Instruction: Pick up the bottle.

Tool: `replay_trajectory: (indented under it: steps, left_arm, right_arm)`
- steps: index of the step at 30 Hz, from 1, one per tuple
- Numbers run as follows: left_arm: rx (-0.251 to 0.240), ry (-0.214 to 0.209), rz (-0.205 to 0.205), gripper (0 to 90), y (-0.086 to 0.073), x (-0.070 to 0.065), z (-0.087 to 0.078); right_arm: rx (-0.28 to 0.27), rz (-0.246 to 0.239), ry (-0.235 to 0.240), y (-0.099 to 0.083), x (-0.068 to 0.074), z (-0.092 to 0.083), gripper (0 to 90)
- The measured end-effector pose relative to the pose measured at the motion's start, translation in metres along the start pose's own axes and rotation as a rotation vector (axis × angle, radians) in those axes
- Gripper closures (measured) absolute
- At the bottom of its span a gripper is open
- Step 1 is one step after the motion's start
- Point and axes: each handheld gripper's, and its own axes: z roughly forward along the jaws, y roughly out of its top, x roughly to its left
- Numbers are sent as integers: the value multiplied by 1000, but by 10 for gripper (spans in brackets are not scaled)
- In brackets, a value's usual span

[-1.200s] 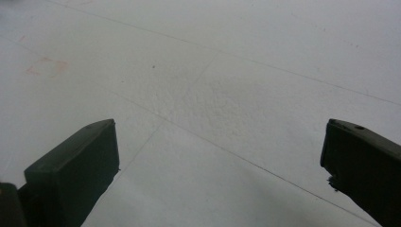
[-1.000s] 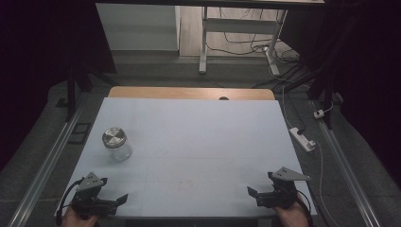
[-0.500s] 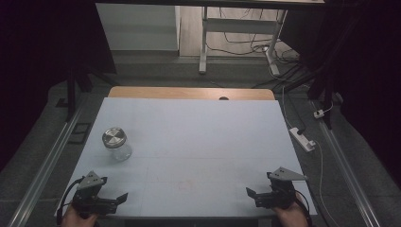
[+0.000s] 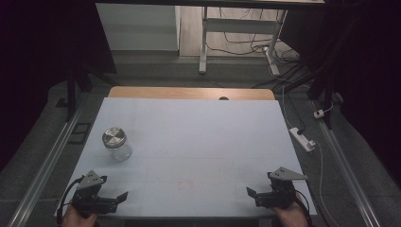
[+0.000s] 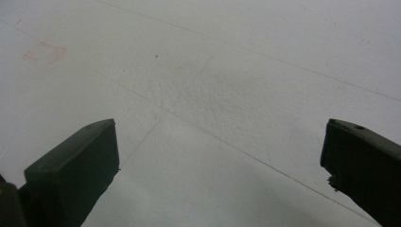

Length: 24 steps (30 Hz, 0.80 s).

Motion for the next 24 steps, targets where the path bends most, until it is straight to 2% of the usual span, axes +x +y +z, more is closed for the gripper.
replay_trajectory:
  steps: [4, 10, 16, 24]
  left_arm:
    - [-29, -3, -3, 0, 2, 2, -2]
    - [-36, 1, -4, 0, 4, 5, -2]
    - [-38, 22, -7, 0, 6, 9, 1]
    - [-68, 51, 10, 0, 16, 16, 7]
  right_arm:
    - [3, 0, 5, 0, 0, 0, 0]
    - [11, -6, 9, 0, 0, 1, 0]
    - [19, -16, 11, 1, 1, 2, 0]
    - [28, -26, 19, 1, 2, 3, 0]
